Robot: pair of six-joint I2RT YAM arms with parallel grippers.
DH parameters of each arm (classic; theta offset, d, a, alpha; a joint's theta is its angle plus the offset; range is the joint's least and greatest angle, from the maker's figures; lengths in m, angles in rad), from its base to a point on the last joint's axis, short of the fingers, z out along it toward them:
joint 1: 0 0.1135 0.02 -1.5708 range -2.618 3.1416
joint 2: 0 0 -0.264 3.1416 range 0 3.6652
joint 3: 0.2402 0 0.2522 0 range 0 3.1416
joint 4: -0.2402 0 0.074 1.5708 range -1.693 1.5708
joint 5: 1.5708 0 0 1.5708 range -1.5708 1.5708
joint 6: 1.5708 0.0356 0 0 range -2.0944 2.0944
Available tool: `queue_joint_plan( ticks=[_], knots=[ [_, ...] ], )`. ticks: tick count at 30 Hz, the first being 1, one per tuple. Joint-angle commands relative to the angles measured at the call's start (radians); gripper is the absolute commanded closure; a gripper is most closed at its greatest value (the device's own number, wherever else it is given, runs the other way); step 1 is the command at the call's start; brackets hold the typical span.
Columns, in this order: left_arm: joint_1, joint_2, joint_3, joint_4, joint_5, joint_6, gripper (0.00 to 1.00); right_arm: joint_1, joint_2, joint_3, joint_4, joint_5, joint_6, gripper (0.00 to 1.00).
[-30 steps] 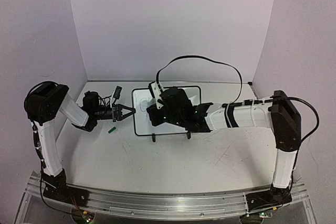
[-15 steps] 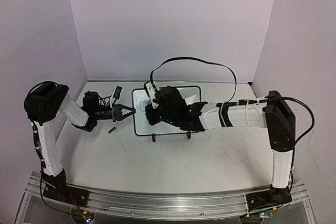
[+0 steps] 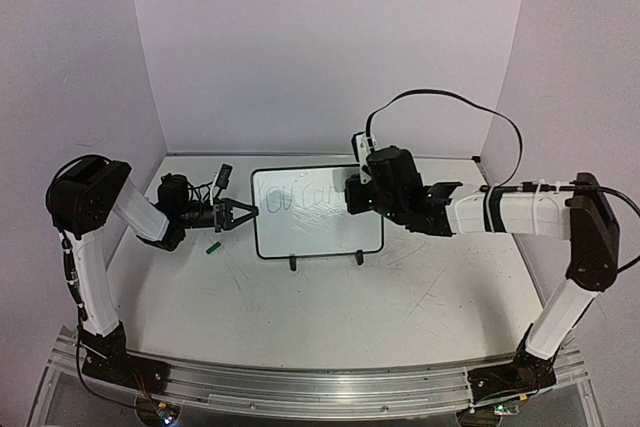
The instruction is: Write a sentence on the whiteboard
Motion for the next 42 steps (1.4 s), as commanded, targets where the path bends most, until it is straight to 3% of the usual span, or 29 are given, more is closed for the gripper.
queue_joint_plan(
  ticks=[1,15,42],
  knots=[
    [0.009,-0.018,0.02,-0.014,-0.035,0.007,1.0,-0.014,-0.041,-0.014,0.026,0.041,0.017,1.0],
    [0.01,-0.011,0.026,-0.019,-0.036,0.01,1.0,-0.037,0.011,0.003,0.037,-0.04,0.039,1.0],
    [0.01,-0.019,0.02,-0.026,-0.04,0.018,1.0,-0.039,0.055,0.01,0.049,0.007,0.065,1.0]
  ],
)
